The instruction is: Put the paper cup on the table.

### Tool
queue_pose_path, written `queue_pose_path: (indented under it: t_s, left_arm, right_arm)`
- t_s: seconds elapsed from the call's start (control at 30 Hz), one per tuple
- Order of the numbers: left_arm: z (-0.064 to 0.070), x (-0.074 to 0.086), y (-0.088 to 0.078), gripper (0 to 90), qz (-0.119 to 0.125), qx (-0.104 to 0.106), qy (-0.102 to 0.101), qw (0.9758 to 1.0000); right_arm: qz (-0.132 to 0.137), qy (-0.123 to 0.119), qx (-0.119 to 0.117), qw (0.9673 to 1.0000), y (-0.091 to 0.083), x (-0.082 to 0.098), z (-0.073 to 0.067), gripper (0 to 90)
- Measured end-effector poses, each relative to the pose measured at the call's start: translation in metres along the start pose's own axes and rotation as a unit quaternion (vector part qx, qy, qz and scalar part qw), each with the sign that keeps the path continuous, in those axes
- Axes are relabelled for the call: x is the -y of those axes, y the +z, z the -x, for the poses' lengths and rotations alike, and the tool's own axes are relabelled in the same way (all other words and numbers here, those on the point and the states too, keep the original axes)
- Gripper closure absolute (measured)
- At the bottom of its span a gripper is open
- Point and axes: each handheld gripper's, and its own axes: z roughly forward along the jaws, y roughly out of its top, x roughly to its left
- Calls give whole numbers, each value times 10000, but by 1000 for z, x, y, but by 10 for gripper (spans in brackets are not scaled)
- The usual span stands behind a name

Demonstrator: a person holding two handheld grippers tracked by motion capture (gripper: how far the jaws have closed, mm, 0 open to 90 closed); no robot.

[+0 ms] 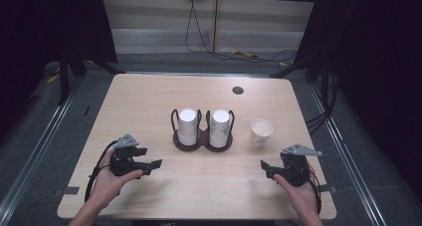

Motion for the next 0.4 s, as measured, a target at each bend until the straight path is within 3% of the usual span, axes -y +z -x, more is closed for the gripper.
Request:
queue_pose_path:
  t_s: [0.07,0.4]
  left_arm:
    - [0,7,-1,218,33,44,-119,9999]
    - [0,28,4,209,121,77,-60,9999]
  right_arm:
    - [26,66,-5,10000,-3,9,0,210]
    - [60,172,40,9998,3,20,7,204]
